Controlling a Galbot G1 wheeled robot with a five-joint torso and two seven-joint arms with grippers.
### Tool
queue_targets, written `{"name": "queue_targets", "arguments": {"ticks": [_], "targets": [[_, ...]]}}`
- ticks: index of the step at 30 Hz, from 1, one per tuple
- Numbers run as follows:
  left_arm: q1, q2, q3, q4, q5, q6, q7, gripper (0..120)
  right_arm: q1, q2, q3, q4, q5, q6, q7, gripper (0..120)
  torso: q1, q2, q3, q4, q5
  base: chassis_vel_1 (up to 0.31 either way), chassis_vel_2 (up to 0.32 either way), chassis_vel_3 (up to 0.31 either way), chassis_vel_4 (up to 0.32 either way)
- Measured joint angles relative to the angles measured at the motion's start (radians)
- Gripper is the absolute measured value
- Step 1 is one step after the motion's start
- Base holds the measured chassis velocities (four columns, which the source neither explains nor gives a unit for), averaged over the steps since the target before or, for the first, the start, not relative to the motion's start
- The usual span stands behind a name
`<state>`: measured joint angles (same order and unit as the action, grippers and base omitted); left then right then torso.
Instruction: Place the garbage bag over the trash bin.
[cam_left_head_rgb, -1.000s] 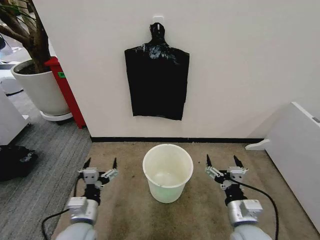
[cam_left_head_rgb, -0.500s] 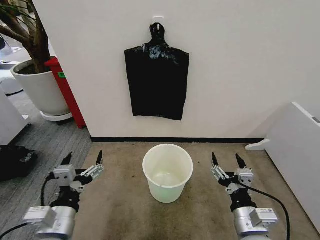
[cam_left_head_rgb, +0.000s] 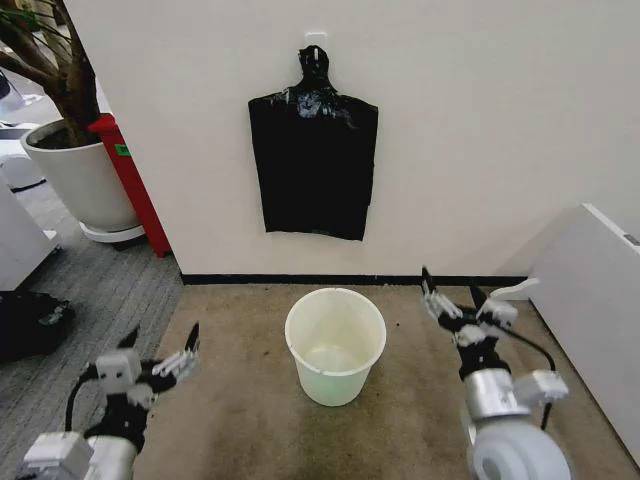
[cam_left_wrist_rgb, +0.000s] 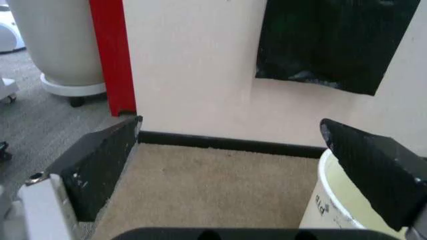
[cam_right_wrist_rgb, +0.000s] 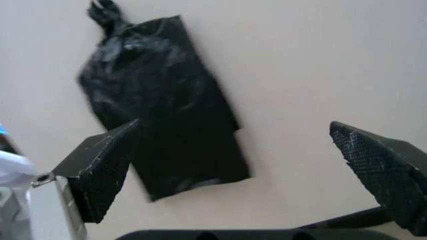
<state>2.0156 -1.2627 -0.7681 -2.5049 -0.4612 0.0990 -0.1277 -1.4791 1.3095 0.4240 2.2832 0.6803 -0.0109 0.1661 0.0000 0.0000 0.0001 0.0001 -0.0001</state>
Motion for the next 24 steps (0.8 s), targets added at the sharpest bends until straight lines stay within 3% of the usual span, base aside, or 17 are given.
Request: {"name": "queue_targets", "arguments": {"ticks": [5, 12, 17, 24], "targets": [[0.010, 0.005, -0.005, 0.002, -0.007, -0.003, -0.003, 100, 0.158, -0.033, -0.132, -0.065, 0.240, 0.001, 0.029, 100, 0.000, 0.000, 0.000, -0.0001, 0.0000, 0.000, 0.000, 0.000, 0.000], [0.068, 0.029, -0.048, 0.003, -0.032, -0.035, -0.021, 100, 0.373, -0.020, -0.230, -0.128, 0.452, -0.013, 0.094, 100, 0.000, 0.000, 0.000, 0.0003, 0.0000, 0.000, 0.000, 0.000, 0.000], [0.073, 0.031, -0.054, 0.003, -0.035, -0.040, -0.022, 100, 0.578, 0.041, -0.297, -0.231, 0.626, -0.021, 0.158, 100, 0.000, 0.000, 0.000, -0.0002, -0.0002, 0.000, 0.000, 0.000, 0.000], [0.080, 0.027, -0.080, 0.004, -0.035, -0.065, -0.019, 100, 0.763, 0.132, -0.330, -0.346, 0.722, -0.023, 0.196, 100, 0.000, 0.000, 0.000, -0.0001, -0.0004, 0.000, 0.000, 0.000, 0.000]]}}
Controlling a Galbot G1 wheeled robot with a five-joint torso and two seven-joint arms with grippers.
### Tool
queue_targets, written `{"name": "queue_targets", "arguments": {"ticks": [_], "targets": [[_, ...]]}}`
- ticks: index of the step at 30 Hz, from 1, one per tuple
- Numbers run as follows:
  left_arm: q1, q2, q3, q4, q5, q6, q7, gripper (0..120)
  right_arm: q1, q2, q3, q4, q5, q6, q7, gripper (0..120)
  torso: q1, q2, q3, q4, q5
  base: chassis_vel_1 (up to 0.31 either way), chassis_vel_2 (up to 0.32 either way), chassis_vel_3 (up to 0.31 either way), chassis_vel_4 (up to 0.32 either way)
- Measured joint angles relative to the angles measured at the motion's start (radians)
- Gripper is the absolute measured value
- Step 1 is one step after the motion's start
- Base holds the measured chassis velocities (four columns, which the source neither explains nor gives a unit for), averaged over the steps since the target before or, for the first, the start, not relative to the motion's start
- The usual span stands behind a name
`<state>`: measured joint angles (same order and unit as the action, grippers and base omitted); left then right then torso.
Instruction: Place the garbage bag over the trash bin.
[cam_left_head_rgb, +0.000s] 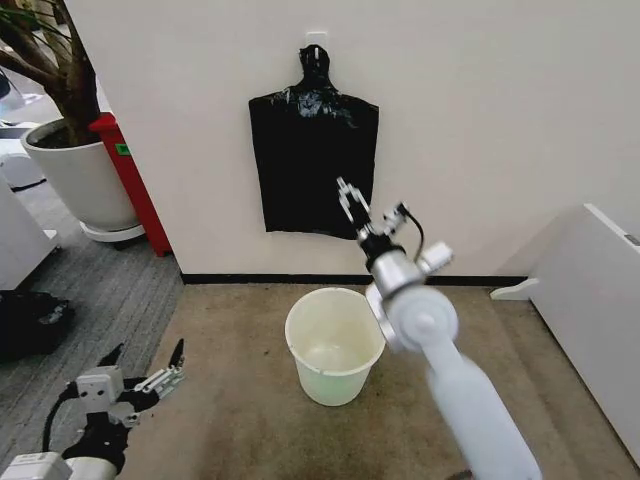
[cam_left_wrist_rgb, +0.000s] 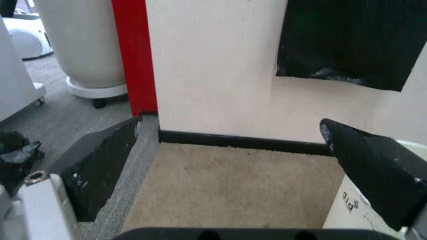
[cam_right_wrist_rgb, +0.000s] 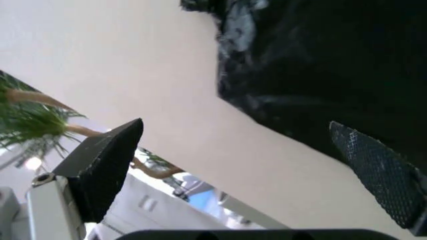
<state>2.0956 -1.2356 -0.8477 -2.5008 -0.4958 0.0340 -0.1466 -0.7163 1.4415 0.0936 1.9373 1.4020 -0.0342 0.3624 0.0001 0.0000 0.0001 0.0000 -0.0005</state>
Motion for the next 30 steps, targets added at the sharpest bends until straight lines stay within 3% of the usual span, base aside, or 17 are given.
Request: {"name": "queue_targets", "arguments": {"ticks": [8, 12, 30], "targets": [[-0.002, 0.004, -0.019, 0.001, -0.003, -0.002, 0.002, 100, 0.147, 0.134, -0.018, -0.192, 0.013, 0.000, 0.025, 100, 0.000, 0.000, 0.000, 0.0001, 0.0001, 0.000, 0.000, 0.000, 0.000], [-0.004, 0.003, -0.023, 0.001, -0.003, -0.002, 0.004, 100, 0.188, 0.165, -0.012, -0.256, 0.014, 0.000, 0.025, 100, 0.000, 0.000, 0.000, 0.0003, 0.0002, 0.000, 0.000, 0.000, 0.000], [-0.009, -0.021, -0.024, 0.001, -0.002, -0.004, 0.016, 100, 0.434, 0.168, 0.057, -0.573, 0.035, -0.022, -0.038, 100, 0.000, 0.000, 0.000, 0.0000, 0.0005, 0.000, 0.000, 0.000, 0.000]]}}
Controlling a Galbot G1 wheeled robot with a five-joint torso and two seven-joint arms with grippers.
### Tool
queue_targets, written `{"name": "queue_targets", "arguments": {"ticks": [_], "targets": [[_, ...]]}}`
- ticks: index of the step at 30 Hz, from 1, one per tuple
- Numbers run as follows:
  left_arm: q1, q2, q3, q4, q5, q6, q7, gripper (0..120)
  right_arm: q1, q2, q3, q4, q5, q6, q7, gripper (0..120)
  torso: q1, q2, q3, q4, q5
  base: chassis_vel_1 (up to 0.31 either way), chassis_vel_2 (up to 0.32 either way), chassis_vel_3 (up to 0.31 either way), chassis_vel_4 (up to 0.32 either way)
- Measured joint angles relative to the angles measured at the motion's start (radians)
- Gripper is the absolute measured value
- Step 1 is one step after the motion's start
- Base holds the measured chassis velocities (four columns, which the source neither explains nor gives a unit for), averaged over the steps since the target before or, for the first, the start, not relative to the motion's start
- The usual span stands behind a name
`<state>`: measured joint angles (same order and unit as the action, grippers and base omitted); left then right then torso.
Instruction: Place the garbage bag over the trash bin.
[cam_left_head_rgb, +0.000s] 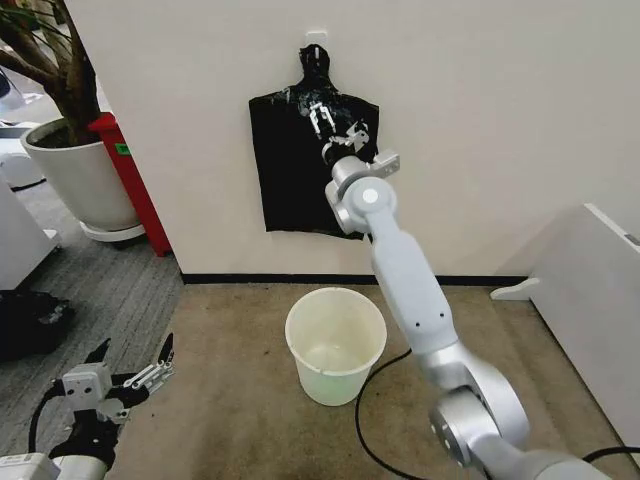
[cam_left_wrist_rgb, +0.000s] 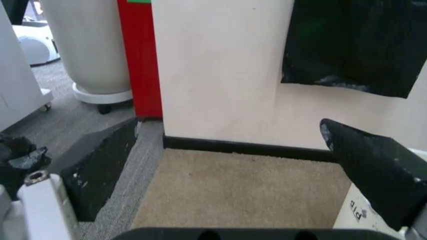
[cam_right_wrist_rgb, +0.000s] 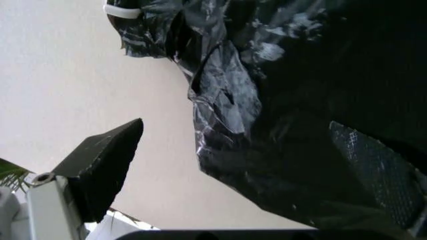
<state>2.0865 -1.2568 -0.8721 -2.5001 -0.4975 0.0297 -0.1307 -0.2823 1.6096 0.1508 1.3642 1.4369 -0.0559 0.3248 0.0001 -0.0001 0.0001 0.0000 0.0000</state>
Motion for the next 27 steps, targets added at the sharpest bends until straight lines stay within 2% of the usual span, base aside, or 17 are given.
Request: {"name": "queue_targets", "arguments": {"ticks": [16, 27], "targets": [[-0.006, -0.019, 0.001, 0.000, 0.005, 0.000, 0.009, 100, 0.089, -0.001, 0.009, -0.127, -0.004, -0.003, -0.006, 100, 0.000, 0.000, 0.000, 0.0000, 0.0000, 0.000, 0.000, 0.000, 0.000], [-0.011, -0.021, 0.001, 0.000, 0.005, 0.000, 0.010, 100, 0.102, -0.001, -0.002, -0.135, 0.000, -0.003, 0.016, 100, 0.000, 0.000, 0.000, 0.0000, 0.0000, 0.000, 0.000, 0.000, 0.000]]}}
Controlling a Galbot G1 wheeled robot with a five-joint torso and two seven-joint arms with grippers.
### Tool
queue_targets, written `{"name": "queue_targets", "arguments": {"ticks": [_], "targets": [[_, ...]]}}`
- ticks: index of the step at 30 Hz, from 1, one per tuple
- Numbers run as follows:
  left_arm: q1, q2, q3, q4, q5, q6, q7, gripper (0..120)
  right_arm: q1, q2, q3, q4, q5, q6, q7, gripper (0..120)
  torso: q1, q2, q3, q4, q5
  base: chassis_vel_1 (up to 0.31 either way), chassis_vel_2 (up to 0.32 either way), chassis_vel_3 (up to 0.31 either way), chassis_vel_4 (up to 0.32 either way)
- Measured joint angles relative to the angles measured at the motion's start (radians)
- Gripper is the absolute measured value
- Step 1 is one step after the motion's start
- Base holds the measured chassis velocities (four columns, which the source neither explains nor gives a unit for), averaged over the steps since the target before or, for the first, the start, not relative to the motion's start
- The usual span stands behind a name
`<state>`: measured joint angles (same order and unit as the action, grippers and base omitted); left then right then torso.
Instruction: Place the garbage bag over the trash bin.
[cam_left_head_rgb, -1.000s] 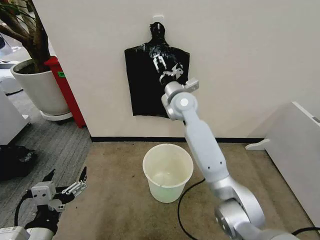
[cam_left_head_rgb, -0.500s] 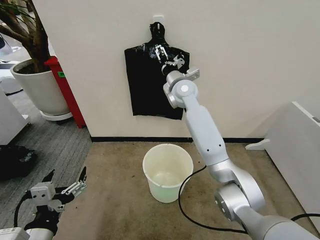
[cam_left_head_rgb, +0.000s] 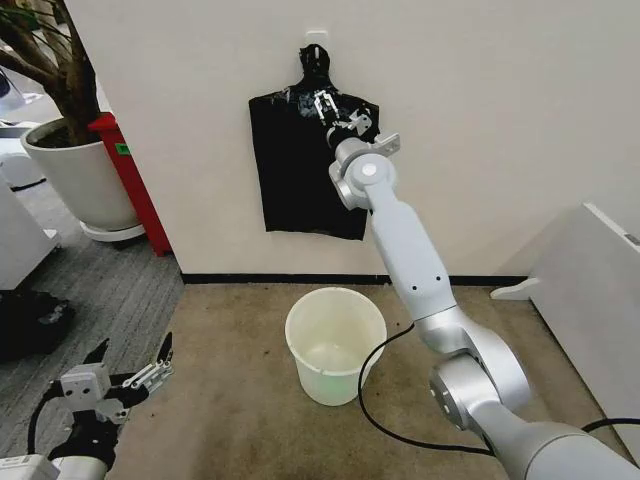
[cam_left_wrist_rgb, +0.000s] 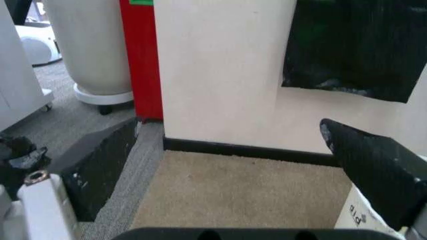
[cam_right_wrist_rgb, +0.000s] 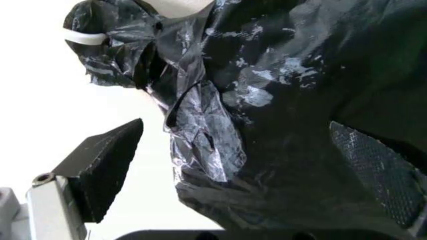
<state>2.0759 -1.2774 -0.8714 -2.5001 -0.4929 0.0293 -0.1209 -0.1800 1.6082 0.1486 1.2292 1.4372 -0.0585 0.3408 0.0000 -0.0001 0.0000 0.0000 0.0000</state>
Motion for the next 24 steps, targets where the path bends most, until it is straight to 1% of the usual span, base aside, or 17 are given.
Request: {"name": "queue_targets", "arguments": {"ticks": [18, 22, 23, 24], "targets": [[-0.013, -0.005, 0.005, 0.000, 0.007, 0.000, 0.004, 100, 0.014, 0.000, -0.016, 0.014, 0.023, 0.004, 0.047, 99, 0.000, 0.000, 0.000, 0.0000, 0.0000, 0.000, 0.000, 0.000, 0.000], [-0.017, -0.008, 0.014, 0.000, 0.017, 0.000, 0.009, 100, 0.018, 0.000, -0.022, 0.011, 0.027, 0.005, 0.051, 87, 0.000, 0.000, 0.000, 0.0000, 0.0001, 0.000, 0.000, 0.000, 0.000], [-0.017, -0.008, 0.014, 0.000, 0.017, 0.000, 0.009, 100, 0.018, 0.000, -0.022, 0.011, 0.027, 0.005, 0.051, 87, 0.000, 0.000, 0.000, 0.0000, 0.0001, 0.000, 0.000, 0.000, 0.000], [-0.019, -0.010, 0.018, 0.000, 0.022, -0.001, 0.011, 100, 0.020, 0.000, -0.025, 0.008, 0.027, 0.005, 0.051, 82, 0.000, 0.000, 0.000, 0.0000, -0.0001, 0.000, 0.000, 0.000, 0.000]]}}
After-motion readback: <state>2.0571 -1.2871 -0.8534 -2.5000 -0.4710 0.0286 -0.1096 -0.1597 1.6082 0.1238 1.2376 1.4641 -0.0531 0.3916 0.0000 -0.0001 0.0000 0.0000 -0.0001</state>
